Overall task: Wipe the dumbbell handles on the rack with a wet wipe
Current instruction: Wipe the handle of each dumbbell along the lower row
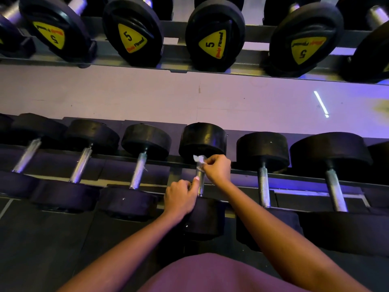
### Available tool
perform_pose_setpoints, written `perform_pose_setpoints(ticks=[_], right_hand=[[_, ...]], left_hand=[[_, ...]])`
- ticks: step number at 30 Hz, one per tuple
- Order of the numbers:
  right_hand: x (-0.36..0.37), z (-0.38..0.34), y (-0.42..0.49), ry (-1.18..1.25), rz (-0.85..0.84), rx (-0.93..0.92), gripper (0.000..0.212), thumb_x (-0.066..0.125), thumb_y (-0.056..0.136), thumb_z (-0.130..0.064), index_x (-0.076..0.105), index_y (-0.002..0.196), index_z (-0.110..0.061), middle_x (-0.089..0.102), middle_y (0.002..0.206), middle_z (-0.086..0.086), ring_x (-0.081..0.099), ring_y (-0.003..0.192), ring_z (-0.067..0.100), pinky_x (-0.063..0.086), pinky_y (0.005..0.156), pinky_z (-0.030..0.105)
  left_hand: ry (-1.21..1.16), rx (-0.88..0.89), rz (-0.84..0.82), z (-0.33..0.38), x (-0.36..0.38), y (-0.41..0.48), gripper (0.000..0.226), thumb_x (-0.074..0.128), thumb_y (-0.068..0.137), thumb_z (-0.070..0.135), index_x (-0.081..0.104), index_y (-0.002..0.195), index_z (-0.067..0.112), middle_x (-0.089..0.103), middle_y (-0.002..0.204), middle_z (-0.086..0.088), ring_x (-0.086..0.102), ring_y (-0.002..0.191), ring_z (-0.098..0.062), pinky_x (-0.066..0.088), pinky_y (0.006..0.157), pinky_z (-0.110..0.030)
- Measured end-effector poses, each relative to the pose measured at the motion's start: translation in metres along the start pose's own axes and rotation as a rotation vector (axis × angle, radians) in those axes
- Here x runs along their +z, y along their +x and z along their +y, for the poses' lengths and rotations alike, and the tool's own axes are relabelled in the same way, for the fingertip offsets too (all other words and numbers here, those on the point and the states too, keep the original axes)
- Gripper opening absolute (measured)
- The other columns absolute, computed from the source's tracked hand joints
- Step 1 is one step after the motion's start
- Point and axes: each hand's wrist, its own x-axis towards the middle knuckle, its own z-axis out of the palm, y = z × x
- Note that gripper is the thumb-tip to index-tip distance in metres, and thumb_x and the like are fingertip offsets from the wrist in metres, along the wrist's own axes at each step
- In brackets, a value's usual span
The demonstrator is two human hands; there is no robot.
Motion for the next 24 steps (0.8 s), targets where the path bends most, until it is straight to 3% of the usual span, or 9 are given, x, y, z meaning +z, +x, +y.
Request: perform_pose_setpoints(ticks=[4,7,12,18,21,24], right_hand=[[0.001,0.022,-0.020,-0.094,-0.142,-0.011,0.015,0.074,0.076,-0.016,0.069,0.066,-0.008,0.068,0.067,0.004,0.062,0.065,0.012,0.047,0.053,0.023],[0.002,0.030,-0.035,-0.116,-0.189,-0.019,0.017,0.074,0.074,-0.022,0.069,0.063,-0.009,0.068,0.064,0.002,0.064,0.062,0.010,0.054,0.059,0.031],[0.004,0.001,-0.019,-0.221,-0.099,-0.187,0.009,0.065,0.083,-0.015,0.072,0.078,-0.011,0.062,0.071,0.000,0.061,0.070,0.014,0.042,0.062,0.022],[0.011,-0.016,-0.002,-0.413,-0.095,-0.308,0.013,0.061,0.084,-0.009,0.072,0.090,-0.007,0.066,0.091,0.013,0.064,0.082,0.029,0.052,0.070,0.031],[0.010,-0.006,-0.013,-0.396,-0.187,-0.274,0.012,0.067,0.084,-0.016,0.073,0.091,-0.007,0.068,0.090,0.010,0.066,0.083,0.024,0.054,0.072,0.031],[0.007,0.011,-0.029,-0.268,-0.306,-0.218,0.014,0.073,0.082,-0.025,0.070,0.076,-0.012,0.068,0.075,0.002,0.064,0.071,0.010,0.053,0.064,0.024]], left_hand=[[0.003,-0.006,0.020,-0.001,0.001,0.002,0.057,0.037,0.094,0.054,0.062,0.065,0.011,0.067,0.077,-0.016,0.061,0.083,-0.037,0.038,0.065,-0.036],[-0.022,-0.011,0.017,-0.001,0.001,0.002,0.053,0.039,0.095,0.053,0.055,0.060,0.016,0.067,0.079,-0.015,0.061,0.085,-0.036,0.033,0.063,-0.034],[-0.014,-0.028,0.026,-0.002,0.003,0.002,0.055,0.036,0.094,0.055,0.056,0.061,0.017,0.067,0.081,-0.015,0.061,0.086,-0.037,0.034,0.064,-0.034],[-0.041,-0.045,0.055,-0.004,0.005,-0.001,0.060,0.034,0.097,0.053,0.064,0.069,0.008,0.066,0.082,-0.020,0.060,0.086,-0.040,0.040,0.068,-0.039],[-0.035,-0.037,0.072,-0.007,0.006,-0.002,0.060,0.032,0.098,0.051,0.068,0.077,0.007,0.068,0.086,-0.021,0.060,0.090,-0.040,0.041,0.072,-0.040],[-0.053,-0.025,0.077,-0.007,0.005,-0.002,0.059,0.032,0.099,0.049,0.070,0.079,0.008,0.068,0.088,-0.021,0.060,0.091,-0.039,0.037,0.070,-0.037]])
